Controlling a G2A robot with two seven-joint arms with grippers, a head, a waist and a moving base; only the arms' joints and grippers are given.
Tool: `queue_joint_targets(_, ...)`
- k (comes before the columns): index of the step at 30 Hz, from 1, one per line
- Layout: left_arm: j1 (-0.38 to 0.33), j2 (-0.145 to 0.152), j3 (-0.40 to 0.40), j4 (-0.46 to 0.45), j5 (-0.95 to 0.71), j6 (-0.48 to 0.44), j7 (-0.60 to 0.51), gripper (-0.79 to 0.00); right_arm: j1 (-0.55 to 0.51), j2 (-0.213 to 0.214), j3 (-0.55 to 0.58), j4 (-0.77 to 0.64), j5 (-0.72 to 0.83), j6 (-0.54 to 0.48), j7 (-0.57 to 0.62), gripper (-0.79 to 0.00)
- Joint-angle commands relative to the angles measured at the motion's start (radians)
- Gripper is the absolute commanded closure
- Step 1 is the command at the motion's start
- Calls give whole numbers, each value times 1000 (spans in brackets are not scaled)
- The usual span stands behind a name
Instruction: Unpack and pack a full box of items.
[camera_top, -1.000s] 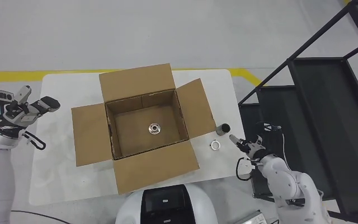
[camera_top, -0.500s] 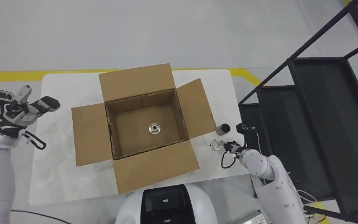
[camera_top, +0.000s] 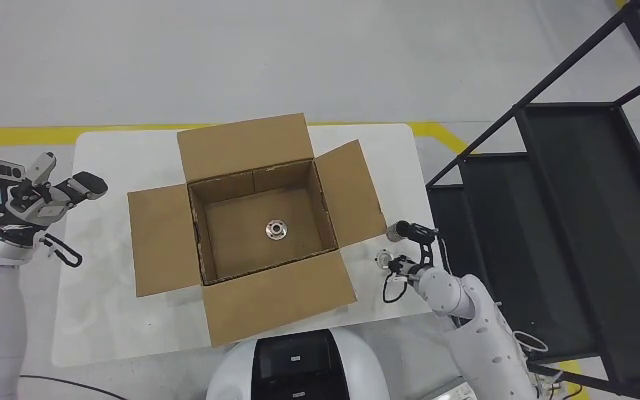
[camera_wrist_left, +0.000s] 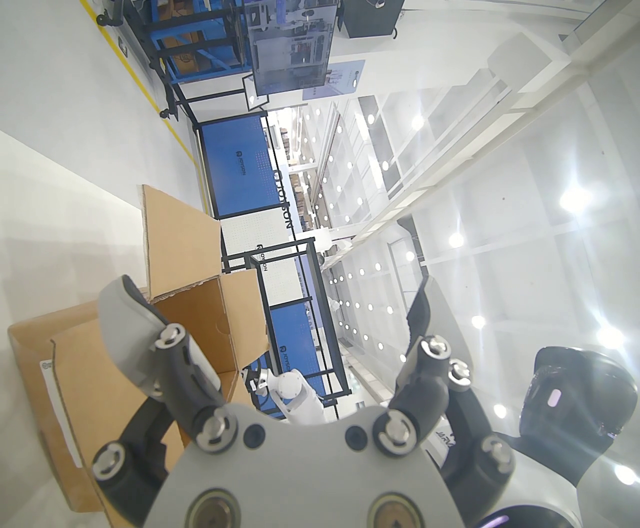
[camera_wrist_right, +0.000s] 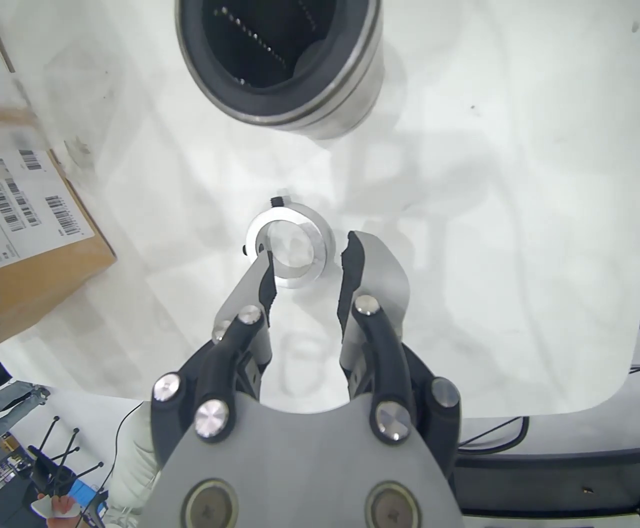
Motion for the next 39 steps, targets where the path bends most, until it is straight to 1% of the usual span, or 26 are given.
queue_joint_targets(1, 0, 0, 0, 0, 0, 0, 0, -785, 12, 0, -10, 11, -7, 5, 6, -246)
queue_joint_targets(5, 0, 0, 0, 0, 0, 0, 0, -785, 30, 1, -24, 25, -18, 18, 12, -231)
queue_joint_targets(6, 0, 0, 0, 0, 0, 0, 0, -785, 32, 1, -26, 26, -20, 20, 12, -212)
queue_joint_targets(7, 0, 0, 0, 0, 0, 0, 0, -785, 34, 1, -28, 27, -27, 23, 12, -172)
queue_joint_targets(9, 0, 0, 0, 0, 0, 0, 0, -785, 38, 2, -32, 26, -34, 34, 16, -34)
queue_joint_targets(10, 0, 0, 0, 0, 0, 0, 0, -785, 39, 2, -34, 26, -34, 35, 17, 0)
queue_joint_targets(13, 0, 0, 0, 0, 0, 0, 0, -785, 40, 4, -31, 16, -32, 38, 20, 0)
queue_joint_targets(16, 0, 0, 0, 0, 0, 0, 0, -785, 13, 6, -10, -36, 6, 16, 13, 0)
queue_joint_targets(18, 0, 0, 0, 0, 0, 0, 0, -785, -18, 10, 14, -87, 21, 3, 14, 0)
queue_joint_targets(23, 0, 0, 0, 0, 0, 0, 0, -785, -134, 18, 110, -255, 126, -58, -17, 0)
queue_joint_targets(27, 0, 0, 0, 0, 0, 0, 0, -785, -211, 22, 185, -348, 198, -100, -65, 0)
queue_joint_targets(31, 0, 0, 0, 0, 0, 0, 0, -785, -263, 22, 241, -445, 259, -152, -137, 0)
queue_joint_targets(34, 0, 0, 0, 0, 0, 0, 0, -785, -269, 23, 268, -503, 269, -190, -190, 0)
queue_joint_targets(35, 0, 0, 0, 0, 0, 0, 0, -785, -262, 24, 263, -522, 270, -203, -189, 0)
queue_joint_targets(37, 0, 0, 0, 0, 0, 0, 0, -785, -233, 27, 242, -556, 248, -224, -165, 0)
queue_joint_targets(39, 0, 0, 0, 0, 0, 0, 0, -785, -182, 29, 190, -573, 231, -250, -123, 0)
